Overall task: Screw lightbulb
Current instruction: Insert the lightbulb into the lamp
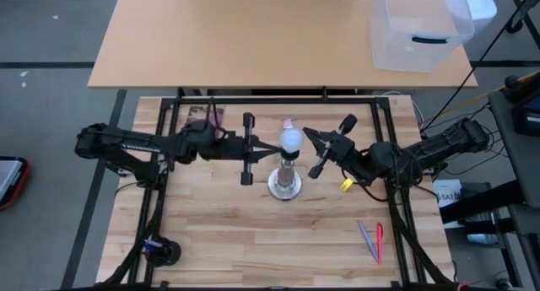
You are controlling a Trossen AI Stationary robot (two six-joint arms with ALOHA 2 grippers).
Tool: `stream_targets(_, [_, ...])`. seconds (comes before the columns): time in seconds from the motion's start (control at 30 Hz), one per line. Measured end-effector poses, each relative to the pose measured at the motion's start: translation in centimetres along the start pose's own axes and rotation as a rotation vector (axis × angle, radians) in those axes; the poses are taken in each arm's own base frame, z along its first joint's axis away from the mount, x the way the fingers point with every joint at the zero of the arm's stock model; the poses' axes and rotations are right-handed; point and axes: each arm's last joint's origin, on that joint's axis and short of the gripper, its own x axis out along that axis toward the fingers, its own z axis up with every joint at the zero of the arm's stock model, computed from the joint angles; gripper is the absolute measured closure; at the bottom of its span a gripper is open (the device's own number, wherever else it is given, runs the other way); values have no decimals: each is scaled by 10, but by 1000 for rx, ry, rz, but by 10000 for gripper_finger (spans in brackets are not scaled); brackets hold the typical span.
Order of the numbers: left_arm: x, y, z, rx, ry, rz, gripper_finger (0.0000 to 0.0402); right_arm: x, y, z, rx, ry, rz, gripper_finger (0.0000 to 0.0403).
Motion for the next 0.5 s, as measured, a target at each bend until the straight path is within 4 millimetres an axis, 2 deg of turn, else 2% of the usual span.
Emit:
stream_targets(0.23, [1,7,-1,-22,-17,27,399,1,-1,9,8,-25,39,403])
stream_targets(0.5, [0,11,-3,-25,-14,36,399,2,0,6,17,2,48,403])
